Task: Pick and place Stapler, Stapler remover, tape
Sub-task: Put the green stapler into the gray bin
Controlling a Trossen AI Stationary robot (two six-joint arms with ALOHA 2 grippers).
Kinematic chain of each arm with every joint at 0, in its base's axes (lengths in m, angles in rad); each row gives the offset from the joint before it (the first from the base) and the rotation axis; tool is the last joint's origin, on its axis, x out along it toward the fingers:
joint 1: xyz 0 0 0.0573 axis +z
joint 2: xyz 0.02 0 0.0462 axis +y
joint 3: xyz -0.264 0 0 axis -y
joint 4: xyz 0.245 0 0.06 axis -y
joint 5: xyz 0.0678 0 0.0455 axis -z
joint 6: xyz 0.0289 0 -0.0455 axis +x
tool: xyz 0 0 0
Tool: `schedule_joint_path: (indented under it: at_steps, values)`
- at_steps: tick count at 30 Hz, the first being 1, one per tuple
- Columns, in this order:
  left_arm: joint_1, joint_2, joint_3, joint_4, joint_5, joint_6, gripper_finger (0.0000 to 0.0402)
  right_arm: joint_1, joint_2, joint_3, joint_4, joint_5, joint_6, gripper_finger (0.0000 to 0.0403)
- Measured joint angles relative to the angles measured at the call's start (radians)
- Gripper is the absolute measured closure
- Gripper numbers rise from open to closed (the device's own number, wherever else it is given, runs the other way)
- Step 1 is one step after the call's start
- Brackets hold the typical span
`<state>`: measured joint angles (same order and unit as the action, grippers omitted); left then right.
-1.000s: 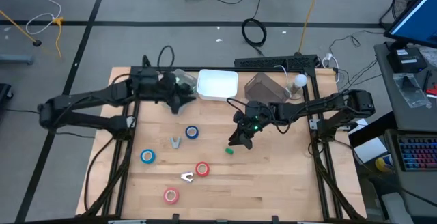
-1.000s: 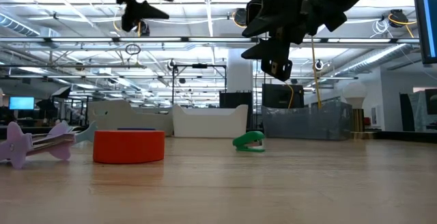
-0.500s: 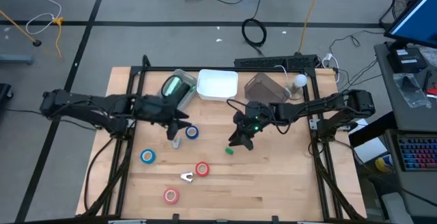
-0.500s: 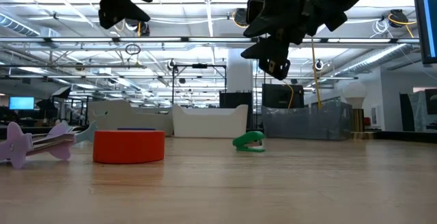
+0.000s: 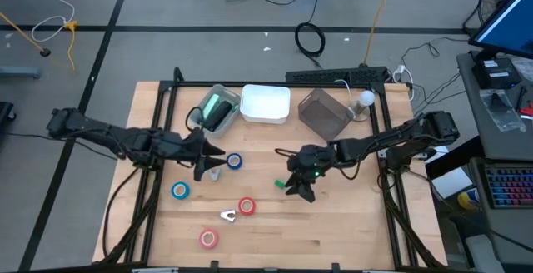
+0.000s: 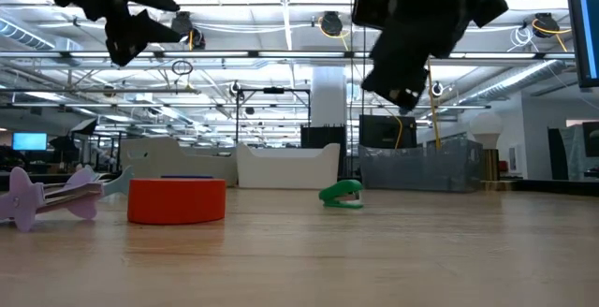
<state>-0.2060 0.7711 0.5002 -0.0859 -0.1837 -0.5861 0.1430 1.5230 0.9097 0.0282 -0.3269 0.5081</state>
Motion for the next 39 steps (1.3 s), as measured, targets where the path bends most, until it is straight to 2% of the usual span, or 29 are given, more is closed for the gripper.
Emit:
schedule_joint_path:
  at_steps: [8, 17, 30, 39]
  values:
    - [-0.004, -0.02, -0.085, 0.082, 0.004, -0.031, 0.0204, 0.001, 0.011, 0.088, -0.221, 0.082, 0.03, 0.0261]
    - [-0.003, -0.02, -0.087, 0.09, 0.044, 0.037, 0.0204, -0.031, 0.015, 0.121, -0.235, 0.121, 0.082, 0.0261]
    - [-0.002, -0.02, -0.087, 0.087, 0.058, 0.114, 0.0204, -0.038, 0.228, 0.198, -0.227, 0.117, 0.071, 0.0261]
    - [-0.001, -0.02, -0.087, 0.081, 0.091, 0.133, 0.0204, -0.033, 0.308, 0.227, -0.227, 0.116, 0.082, 0.0261]
